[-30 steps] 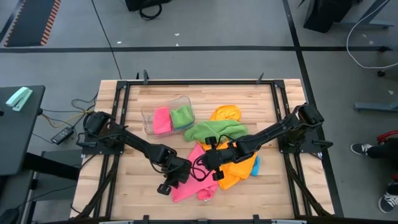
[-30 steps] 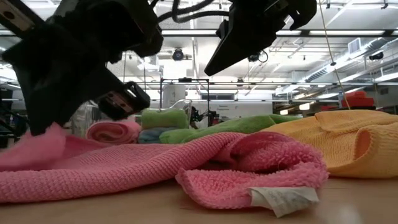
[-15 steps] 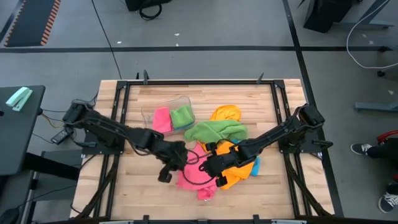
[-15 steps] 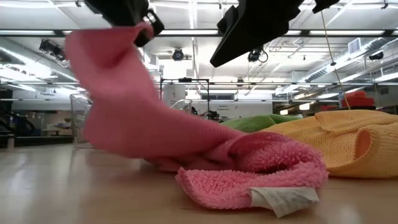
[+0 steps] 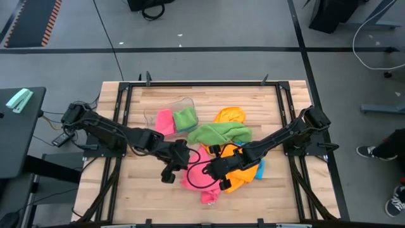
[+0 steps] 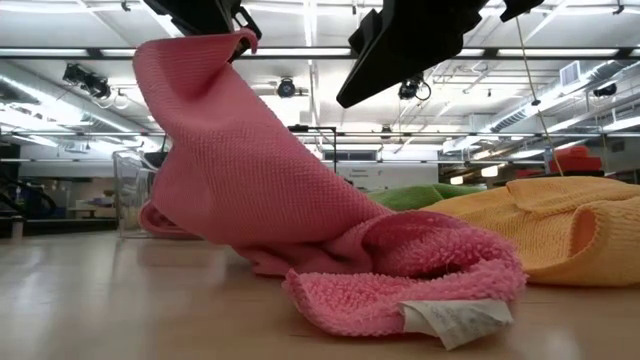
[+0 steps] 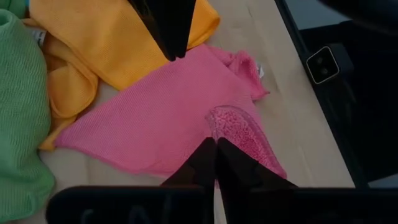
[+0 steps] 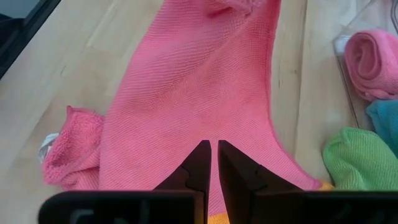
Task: Fold microfiber towels
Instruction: Fold the pink microfiber towel
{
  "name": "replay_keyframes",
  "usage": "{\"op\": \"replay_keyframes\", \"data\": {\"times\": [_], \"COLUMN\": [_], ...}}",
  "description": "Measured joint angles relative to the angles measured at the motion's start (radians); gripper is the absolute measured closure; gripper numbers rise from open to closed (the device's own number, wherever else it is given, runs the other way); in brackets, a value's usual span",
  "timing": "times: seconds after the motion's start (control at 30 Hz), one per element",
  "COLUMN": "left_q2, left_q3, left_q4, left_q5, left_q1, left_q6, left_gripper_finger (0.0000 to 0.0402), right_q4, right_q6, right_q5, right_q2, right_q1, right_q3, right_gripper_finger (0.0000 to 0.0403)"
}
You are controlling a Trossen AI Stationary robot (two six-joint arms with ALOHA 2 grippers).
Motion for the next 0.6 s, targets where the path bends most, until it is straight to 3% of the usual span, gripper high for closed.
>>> {"op": "replay_keyframes", "data": {"times": [0.1, 0.3, 0.6], "left_q2": [0.0, 0.001, 0.001], "left_q3": [0.0, 0.0, 0.0], "left_q4": [0.005, 0.01, 0.009], "left_q5": [-0.023, -0.197, -0.235], "left_q1": [0.0, 0.0, 0.009], "left_q6": [0.0, -0.031, -0.005], "left_gripper_finger": [0.0393, 0.0382, 0.0394], "right_q4": [0.0, 0.034, 0.126], "right_q6": [0.0, 0.004, 0.045], "right_q5": [0.0, 0.0, 0.0], "right_q2": [0.0, 0.0, 0.0], "right_q1": [0.0, 0.0, -0.003], "right_q3": [0.0, -0.026, -0.119], "right_gripper_finger": [0.0365, 0.0356, 0.0328]}}
